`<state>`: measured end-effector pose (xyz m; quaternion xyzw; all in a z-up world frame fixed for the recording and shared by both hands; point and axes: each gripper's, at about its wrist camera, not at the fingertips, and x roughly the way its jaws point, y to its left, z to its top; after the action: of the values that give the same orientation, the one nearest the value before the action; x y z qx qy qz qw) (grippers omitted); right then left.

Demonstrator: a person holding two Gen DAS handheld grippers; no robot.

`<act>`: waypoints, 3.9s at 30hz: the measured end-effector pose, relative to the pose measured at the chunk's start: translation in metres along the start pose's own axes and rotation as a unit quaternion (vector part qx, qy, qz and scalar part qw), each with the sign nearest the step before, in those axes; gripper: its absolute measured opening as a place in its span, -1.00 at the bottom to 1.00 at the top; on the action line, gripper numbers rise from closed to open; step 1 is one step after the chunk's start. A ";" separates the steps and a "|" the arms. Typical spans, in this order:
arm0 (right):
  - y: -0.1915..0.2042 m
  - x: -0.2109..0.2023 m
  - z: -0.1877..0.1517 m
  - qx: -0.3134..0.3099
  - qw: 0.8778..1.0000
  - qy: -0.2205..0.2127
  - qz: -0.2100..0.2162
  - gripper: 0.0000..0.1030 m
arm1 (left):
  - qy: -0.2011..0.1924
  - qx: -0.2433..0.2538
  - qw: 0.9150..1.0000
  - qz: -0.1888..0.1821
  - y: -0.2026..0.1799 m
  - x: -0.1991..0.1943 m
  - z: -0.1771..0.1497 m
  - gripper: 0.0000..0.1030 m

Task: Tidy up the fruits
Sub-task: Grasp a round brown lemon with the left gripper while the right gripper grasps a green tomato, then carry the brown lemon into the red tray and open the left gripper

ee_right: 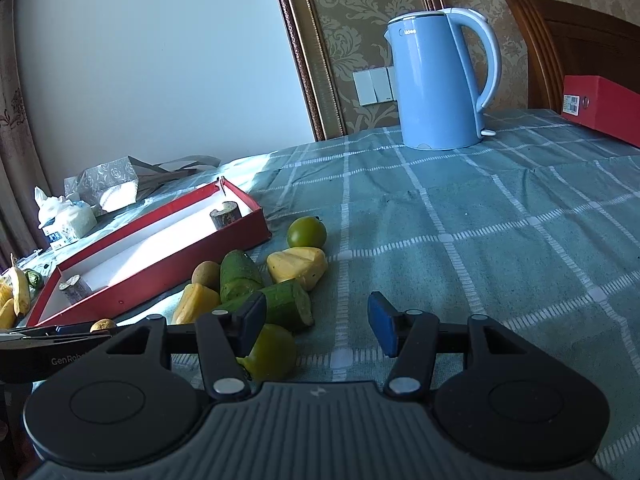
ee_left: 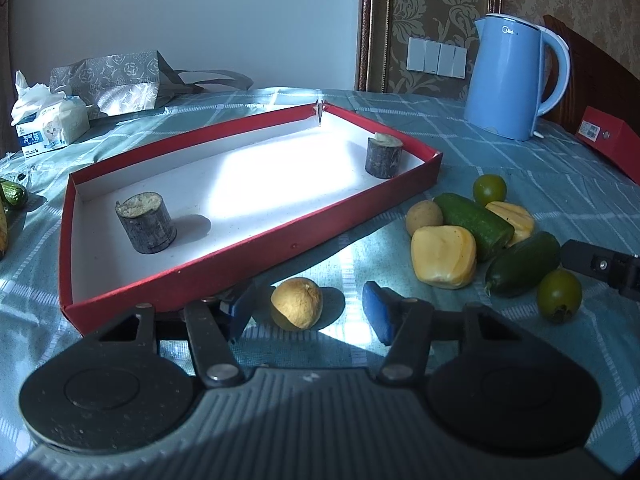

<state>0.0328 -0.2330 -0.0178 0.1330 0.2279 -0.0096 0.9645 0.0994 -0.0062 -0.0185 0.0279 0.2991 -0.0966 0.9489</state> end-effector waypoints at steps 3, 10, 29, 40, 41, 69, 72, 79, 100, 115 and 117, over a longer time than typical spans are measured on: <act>-0.004 -0.006 -0.001 0.012 1.000 -0.014 0.006 0.07 | -0.003 0.004 1.000 0.003 -0.003 0.001 0.001 -0.33; 0.004 -0.009 -0.005 -0.013 1.000 0.001 0.013 0.07 | -0.006 -0.005 1.000 -0.012 -0.001 0.001 0.001 -0.51; 0.027 0.012 -0.010 -0.042 0.997 0.065 0.022 0.15 | -0.056 -0.023 0.997 -0.039 0.007 -0.015 0.000 -0.52; 0.026 0.011 -0.009 -0.038 0.997 0.065 0.023 -0.22 | -0.063 -0.017 0.997 -0.041 0.005 -0.018 -0.001 -0.52; 0.025 0.011 -0.009 -0.037 0.997 0.065 0.023 -0.23 | -0.063 -0.016 0.997 -0.040 0.005 -0.018 -0.001 -0.52; 0.008 0.009 -0.008 0.019 0.998 0.053 0.019 -0.23 | -0.097 -0.011 0.994 -0.045 -0.001 -0.024 0.003 -0.52; 0.008 0.009 -0.008 0.017 0.998 0.053 0.018 -0.23 | -0.096 -0.017 0.994 -0.049 0.000 -0.022 0.007 -0.52; 0.002 0.007 -0.008 0.036 0.998 0.046 0.011 -0.23 | -0.104 0.001 0.993 -0.048 -0.007 -0.021 0.020 -0.52; 0.004 0.008 -0.008 0.032 0.998 0.048 0.008 -0.24 | -0.048 -0.049 0.992 -0.108 0.009 0.045 0.075 -0.52; -0.007 -0.001 -0.009 0.067 0.996 0.019 -0.059 -0.23 | -0.019 -0.055 0.995 -0.081 0.011 0.065 0.065 -0.52; -0.001 -0.001 -0.008 0.048 0.995 0.016 -0.088 -0.23 | -0.018 -0.057 0.995 -0.081 0.012 0.065 0.064 -0.52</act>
<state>0.0290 -0.2319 -0.0242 0.1581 0.2536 -0.1035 0.9487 0.1897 -0.0127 -0.0035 -0.0528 0.2882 -0.1563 0.9433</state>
